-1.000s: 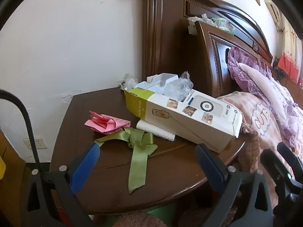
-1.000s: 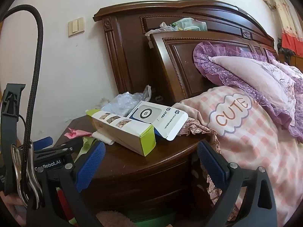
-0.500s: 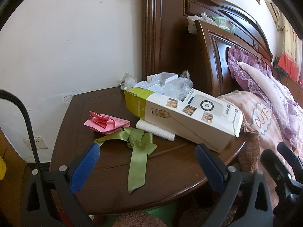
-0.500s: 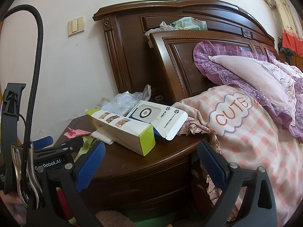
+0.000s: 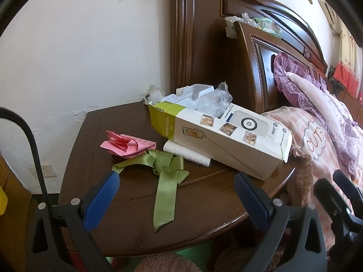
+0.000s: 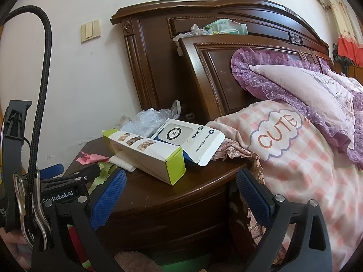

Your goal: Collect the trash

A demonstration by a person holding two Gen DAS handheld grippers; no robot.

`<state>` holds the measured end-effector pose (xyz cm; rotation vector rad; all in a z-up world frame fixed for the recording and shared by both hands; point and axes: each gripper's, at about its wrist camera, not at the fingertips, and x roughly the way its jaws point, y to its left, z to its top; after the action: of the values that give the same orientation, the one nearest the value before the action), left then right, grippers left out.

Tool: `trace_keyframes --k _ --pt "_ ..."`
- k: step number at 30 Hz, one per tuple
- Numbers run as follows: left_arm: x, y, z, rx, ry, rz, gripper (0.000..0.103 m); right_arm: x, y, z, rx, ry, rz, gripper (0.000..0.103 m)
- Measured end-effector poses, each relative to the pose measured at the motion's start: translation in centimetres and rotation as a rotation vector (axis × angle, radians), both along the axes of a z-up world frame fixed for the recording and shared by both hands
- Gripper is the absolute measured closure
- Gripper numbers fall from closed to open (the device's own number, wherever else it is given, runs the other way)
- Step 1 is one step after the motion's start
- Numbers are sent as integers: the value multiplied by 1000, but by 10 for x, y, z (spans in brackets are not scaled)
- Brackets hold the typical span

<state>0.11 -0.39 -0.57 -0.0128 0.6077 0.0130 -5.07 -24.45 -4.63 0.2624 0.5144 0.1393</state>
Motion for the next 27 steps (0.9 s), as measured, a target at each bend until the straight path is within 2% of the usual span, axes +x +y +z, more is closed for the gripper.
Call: trace_keyframes --k 27 --pt "3 0 -3 5 16 2 1 1 -2 -6 6 14 1 3"
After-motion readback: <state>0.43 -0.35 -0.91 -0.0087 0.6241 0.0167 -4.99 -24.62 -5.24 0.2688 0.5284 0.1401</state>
